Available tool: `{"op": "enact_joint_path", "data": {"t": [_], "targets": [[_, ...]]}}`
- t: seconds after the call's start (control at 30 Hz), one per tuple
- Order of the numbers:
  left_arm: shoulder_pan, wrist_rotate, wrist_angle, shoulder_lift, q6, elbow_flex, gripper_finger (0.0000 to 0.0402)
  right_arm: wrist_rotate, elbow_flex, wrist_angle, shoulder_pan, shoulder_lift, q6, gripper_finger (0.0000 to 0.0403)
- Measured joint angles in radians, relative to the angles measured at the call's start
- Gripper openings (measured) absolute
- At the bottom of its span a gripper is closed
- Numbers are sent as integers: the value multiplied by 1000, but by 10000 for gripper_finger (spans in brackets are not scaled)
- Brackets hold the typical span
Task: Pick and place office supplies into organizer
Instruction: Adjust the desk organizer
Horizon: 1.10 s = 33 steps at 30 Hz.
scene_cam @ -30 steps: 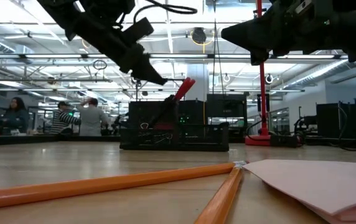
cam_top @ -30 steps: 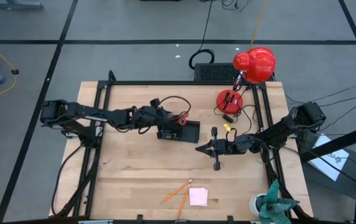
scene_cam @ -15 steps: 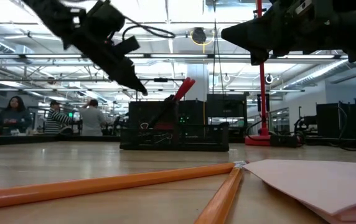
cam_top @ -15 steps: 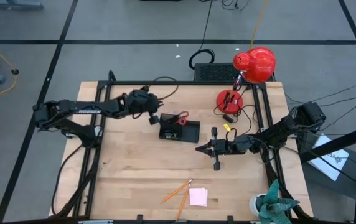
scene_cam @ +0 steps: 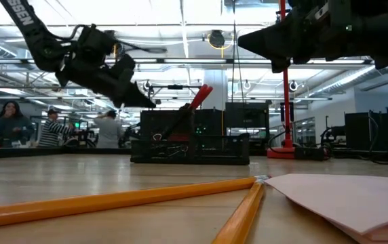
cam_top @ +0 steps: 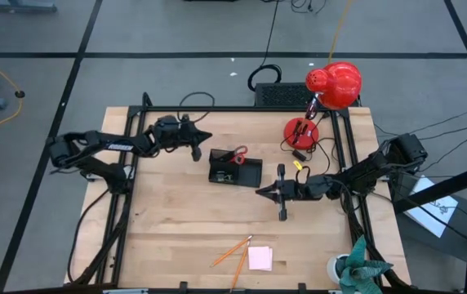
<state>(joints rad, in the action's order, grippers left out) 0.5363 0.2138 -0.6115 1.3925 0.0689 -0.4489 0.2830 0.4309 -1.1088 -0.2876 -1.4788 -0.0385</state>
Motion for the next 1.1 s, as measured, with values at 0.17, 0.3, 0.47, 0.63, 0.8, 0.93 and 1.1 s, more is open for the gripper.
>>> {"op": "enact_joint_path", "data": {"t": [0.17, 0.3, 0.47, 0.63, 0.8, 0.93, 1.1], "targets": [[-25, -1, -43, 65, -1, 1, 2, -1, 0, -1, 0, 0, 0, 0], [-41, -5, -78, 115, -19, 1, 2, -1, 0, -1, 0, 0, 0, 0], [-73, -5, -99, 160, -21, 1, 2, -1, 0, -1, -1, 0, 0, 0], [-115, -10, -98, 206, -27, 1, 2, -4, 0, 2, -2, 0, 4, 0], [-165, -49, -97, 251, -31, 1, 1, -27, 0, 2, -2, 0, 10, 0], [-200, -68, -94, 258, -46, 1, 1, -27, 0, 2, -2, 0, 10, 0], [-233, -158, -91, 249, -33, 1, 5, -27, 0, 3, -2, 0, 10, 0]]}}
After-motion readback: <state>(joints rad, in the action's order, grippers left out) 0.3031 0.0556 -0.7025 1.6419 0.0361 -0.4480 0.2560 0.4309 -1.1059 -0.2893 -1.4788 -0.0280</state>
